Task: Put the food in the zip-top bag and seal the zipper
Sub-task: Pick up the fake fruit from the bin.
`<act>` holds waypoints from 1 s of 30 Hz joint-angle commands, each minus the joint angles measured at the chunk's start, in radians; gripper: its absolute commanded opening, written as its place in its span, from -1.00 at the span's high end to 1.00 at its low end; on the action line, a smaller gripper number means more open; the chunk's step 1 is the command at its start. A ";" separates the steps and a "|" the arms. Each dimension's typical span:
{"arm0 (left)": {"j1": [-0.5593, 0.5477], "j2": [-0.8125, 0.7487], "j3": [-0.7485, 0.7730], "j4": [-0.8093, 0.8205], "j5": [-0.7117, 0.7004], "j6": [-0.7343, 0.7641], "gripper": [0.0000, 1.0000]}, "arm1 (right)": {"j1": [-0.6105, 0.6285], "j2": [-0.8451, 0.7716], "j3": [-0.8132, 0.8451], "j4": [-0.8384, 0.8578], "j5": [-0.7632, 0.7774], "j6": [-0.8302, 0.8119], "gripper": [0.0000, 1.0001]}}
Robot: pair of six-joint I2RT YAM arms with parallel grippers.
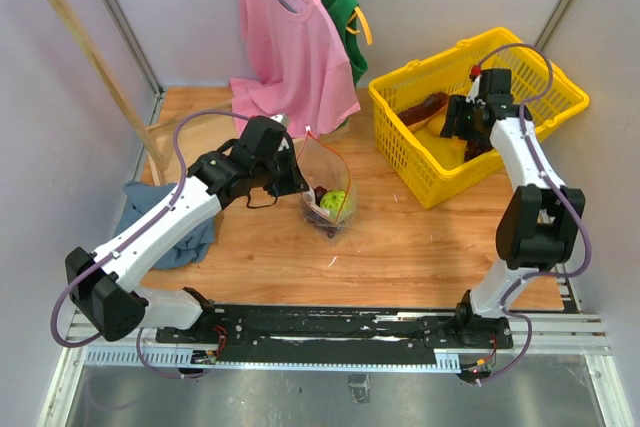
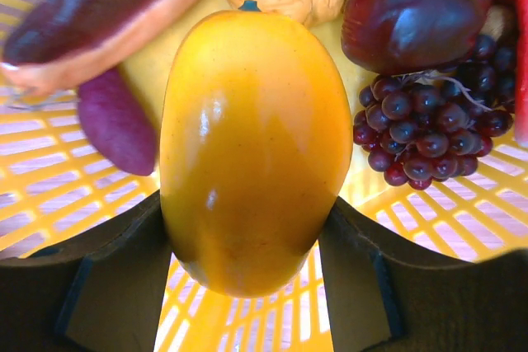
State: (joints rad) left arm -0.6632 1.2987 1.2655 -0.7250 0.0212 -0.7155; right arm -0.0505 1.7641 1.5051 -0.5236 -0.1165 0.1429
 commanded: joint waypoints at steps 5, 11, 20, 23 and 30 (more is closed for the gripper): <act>0.005 -0.016 0.012 0.034 0.024 -0.002 0.99 | 0.028 -0.232 0.016 -0.043 -0.070 0.025 0.64; 0.005 -0.012 0.023 0.035 0.019 0.001 0.99 | 0.119 -0.387 0.018 -0.045 -0.103 0.047 0.64; 0.005 -0.007 0.029 0.042 0.029 -0.003 0.99 | 0.455 -0.556 -0.050 0.028 -0.096 0.062 0.64; 0.005 -0.004 0.028 0.050 0.039 -0.008 0.99 | 0.562 -0.577 -0.062 0.059 -0.099 0.082 0.63; 0.005 0.004 0.034 0.055 0.050 -0.012 0.99 | 0.757 -0.559 -0.167 0.256 -0.170 0.164 0.57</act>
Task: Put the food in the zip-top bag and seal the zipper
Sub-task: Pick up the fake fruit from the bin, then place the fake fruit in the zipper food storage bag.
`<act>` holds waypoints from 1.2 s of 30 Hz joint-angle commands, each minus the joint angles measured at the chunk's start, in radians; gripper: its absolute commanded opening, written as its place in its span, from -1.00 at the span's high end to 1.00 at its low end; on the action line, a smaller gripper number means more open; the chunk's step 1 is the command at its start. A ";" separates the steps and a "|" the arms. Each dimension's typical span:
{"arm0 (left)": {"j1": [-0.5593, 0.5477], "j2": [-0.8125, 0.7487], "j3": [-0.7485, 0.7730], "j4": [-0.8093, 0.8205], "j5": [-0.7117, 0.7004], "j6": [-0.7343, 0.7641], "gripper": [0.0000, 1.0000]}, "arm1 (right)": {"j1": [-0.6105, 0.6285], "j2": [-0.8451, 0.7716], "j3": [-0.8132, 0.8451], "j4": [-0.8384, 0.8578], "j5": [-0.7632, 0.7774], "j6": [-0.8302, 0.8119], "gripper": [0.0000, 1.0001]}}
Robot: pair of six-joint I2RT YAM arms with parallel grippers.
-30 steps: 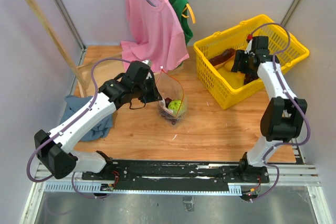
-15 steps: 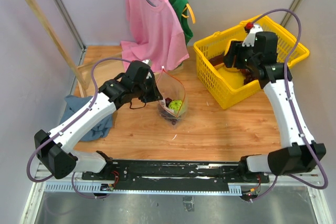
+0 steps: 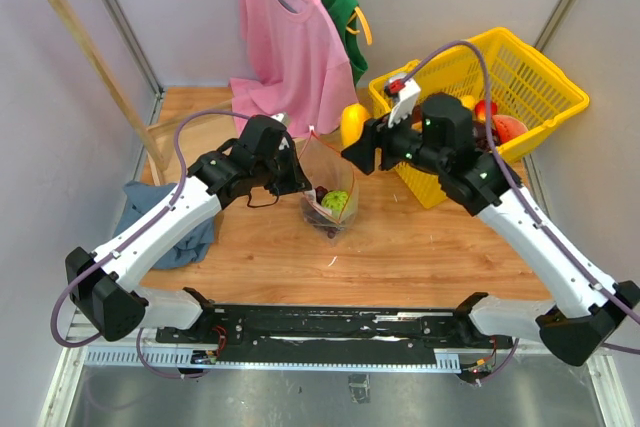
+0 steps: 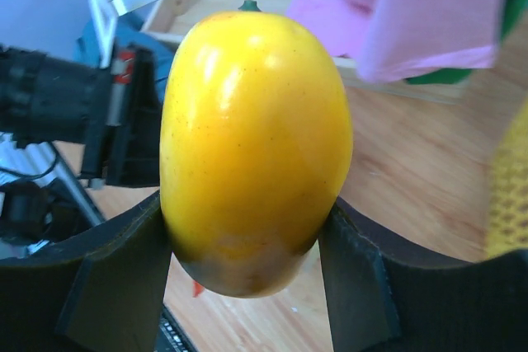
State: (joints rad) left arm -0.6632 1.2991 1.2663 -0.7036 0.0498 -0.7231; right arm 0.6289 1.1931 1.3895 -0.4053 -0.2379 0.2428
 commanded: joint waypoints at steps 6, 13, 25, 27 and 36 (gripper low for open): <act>0.005 -0.007 0.019 0.035 0.017 -0.011 0.99 | 0.155 0.084 -0.137 0.240 -0.066 0.072 0.53; 0.005 -0.017 0.011 0.030 0.010 -0.016 0.99 | 0.164 0.165 -0.201 0.290 -0.017 0.043 0.43; 0.005 -0.022 -0.006 0.038 0.016 -0.030 0.99 | 0.163 0.207 -0.303 0.503 0.069 0.029 -0.22; 0.005 -0.021 -0.008 0.042 0.022 -0.033 0.99 | 0.164 0.221 -0.296 0.513 0.051 0.039 -0.40; 0.005 -0.021 -0.020 0.056 0.021 -0.045 0.99 | 0.162 0.219 -0.296 0.548 0.033 0.054 -0.68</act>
State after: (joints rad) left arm -0.6567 1.2976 1.2484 -0.7086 0.0555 -0.7528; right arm 0.7795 1.4197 1.1004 0.0872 -0.1753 0.2848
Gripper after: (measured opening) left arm 0.011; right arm 0.836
